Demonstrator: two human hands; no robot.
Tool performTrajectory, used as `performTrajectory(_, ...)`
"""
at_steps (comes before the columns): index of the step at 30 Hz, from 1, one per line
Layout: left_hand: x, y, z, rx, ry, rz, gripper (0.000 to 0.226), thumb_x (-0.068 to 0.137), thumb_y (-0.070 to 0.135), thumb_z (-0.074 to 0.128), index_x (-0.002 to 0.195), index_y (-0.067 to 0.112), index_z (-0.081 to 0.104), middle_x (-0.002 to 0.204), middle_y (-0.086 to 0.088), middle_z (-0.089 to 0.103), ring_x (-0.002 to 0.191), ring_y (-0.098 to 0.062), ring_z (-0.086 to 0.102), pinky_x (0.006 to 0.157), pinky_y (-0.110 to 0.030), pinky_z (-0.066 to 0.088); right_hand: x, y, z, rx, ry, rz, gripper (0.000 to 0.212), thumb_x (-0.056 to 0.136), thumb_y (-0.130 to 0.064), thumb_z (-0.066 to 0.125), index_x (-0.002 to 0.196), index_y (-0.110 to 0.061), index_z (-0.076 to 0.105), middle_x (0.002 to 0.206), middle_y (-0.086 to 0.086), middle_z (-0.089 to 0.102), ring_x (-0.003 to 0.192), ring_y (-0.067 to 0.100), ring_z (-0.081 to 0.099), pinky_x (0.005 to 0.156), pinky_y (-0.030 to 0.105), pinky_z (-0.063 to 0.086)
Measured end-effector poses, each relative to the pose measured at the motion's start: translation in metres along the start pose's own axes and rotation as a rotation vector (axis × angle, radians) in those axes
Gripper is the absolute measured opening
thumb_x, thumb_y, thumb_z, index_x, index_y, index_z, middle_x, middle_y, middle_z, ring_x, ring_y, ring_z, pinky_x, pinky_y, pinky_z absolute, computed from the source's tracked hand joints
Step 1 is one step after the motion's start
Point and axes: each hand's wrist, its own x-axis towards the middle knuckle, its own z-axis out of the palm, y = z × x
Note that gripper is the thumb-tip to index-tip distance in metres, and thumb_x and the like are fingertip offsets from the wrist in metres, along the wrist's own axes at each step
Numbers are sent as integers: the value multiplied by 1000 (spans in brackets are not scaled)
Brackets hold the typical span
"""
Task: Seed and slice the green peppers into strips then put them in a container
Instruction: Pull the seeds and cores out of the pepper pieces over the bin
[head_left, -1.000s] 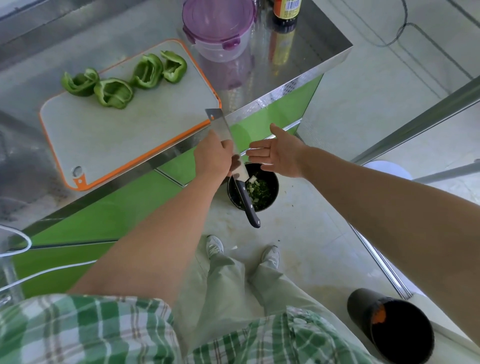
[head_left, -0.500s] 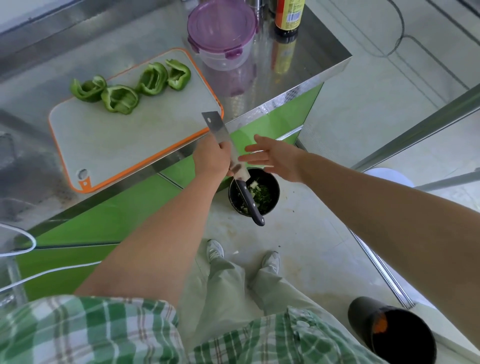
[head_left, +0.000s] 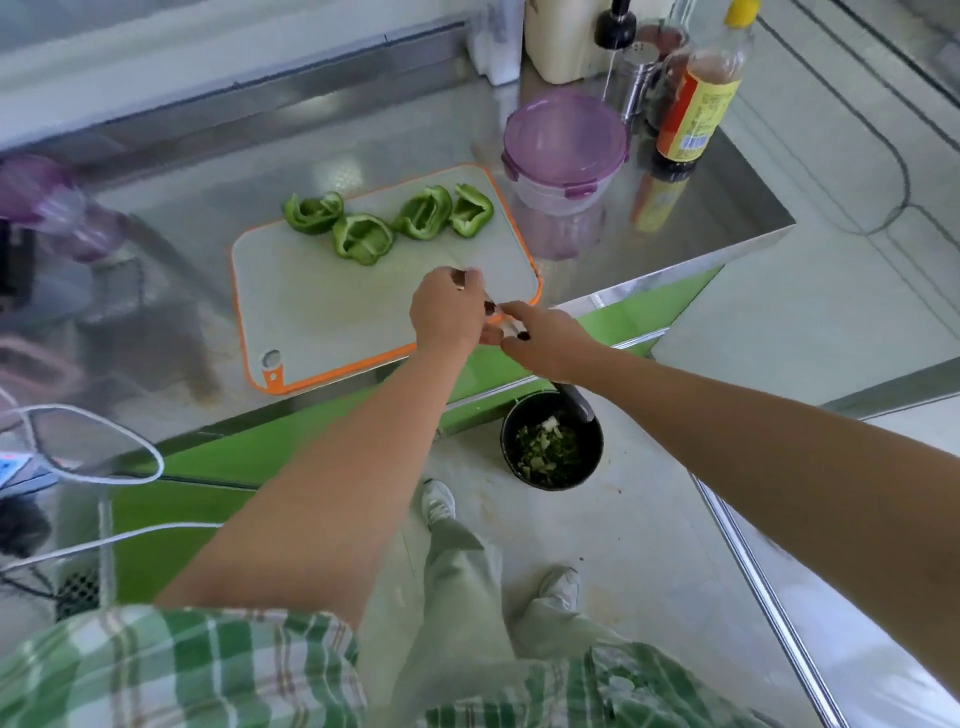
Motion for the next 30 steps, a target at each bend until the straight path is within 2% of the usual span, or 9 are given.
performTrajectory(1, 8, 1, -8, -99, -32, -18, 39, 97, 35, 42, 97, 1, 62, 77, -15, 72, 64, -34, 70, 70, -42, 57, 10, -6, -1, 80, 86, 36, 13, 95, -27, 46, 95, -26, 59, 92, 13, 60, 96, 35, 59, 71, 33, 41)
performTrajectory(2, 18, -1, -17, -161, -56, -36, 40, 98, 36, 40, 98, 2, 61, 72, -12, 72, 54, -33, 67, 66, -41, 57, 21, -11, -2, 154, 165, 68, 19, 94, -27, 44, 80, -21, 54, 83, 12, 56, 86, 34, 58, 67, 33, 38)
performTrajectory(4, 41, -7, -35, -144, -50, -29, 32, 98, 31, 42, 94, 5, 61, 73, -9, 70, 52, -30, 64, 64, -38, 56, 45, -20, -6, 241, 271, 100, 26, 92, -25, 44, 69, -14, 46, 72, 12, 50, 72, 31, 50, 60, 33, 33)
performTrajectory(8, 98, -34, -69, 345, 75, 149, 18, 93, 19, 51, 98, 10, 66, 102, -16, 67, 98, -34, 60, 78, -35, 43, 92, -36, -16, 267, 388, 139, 35, 90, -25, 48, 59, -16, 36, 59, 4, 41, 65, 28, 41, 54, 34, 28)
performTrajectory(13, 162, -57, -102, 698, 114, 227, 43, 85, 23, 65, 126, 18, 56, 135, -15, 45, 125, -37, 38, 96, -44, 39, 146, -55, -20, 295, 456, 226, 34, 92, -25, 48, 60, -19, 37, 60, 4, 46, 67, 30, 48, 59, 33, 36)
performTrajectory(17, 199, -63, -107, 836, -112, 292, 62, 82, 37, 69, 139, 30, 45, 160, -8, 18, 144, -39, 14, 113, -59, 21, 174, -67, -22, 364, 470, 261, 26, 90, -31, 46, 68, -18, 49, 73, 15, 63, 74, 36, 61, 68, 46, 52)
performTrajectory(20, 215, -69, -105, 909, -176, 297, 62, 82, 49, 67, 138, 33, 46, 162, -7, 12, 146, -44, 2, 111, -69, 11, 188, -74, -24, 393, 463, 290, 24, 90, -30, 47, 77, -11, 56, 73, 15, 63, 73, 34, 62, 67, 46, 51)
performTrajectory(24, 223, -75, -109, 972, -151, 339, 50, 81, 51, 66, 126, 30, 58, 145, -10, 34, 136, -40, 24, 109, -60, 26, 201, -83, -24, 456, 438, 295, 20, 87, -28, 47, 71, -18, 53, 70, 17, 62, 69, 37, 62, 65, 49, 52)
performTrajectory(30, 213, -84, -127, 1094, -210, 535, 26, 88, 24, 58, 114, 23, 65, 143, -11, 32, 125, -35, 37, 101, -45, 34, 218, -103, -18, 442, 424, 271, 24, 89, -23, 47, 83, -4, 59, 77, 21, 64, 63, 27, 55, 62, 44, 50)
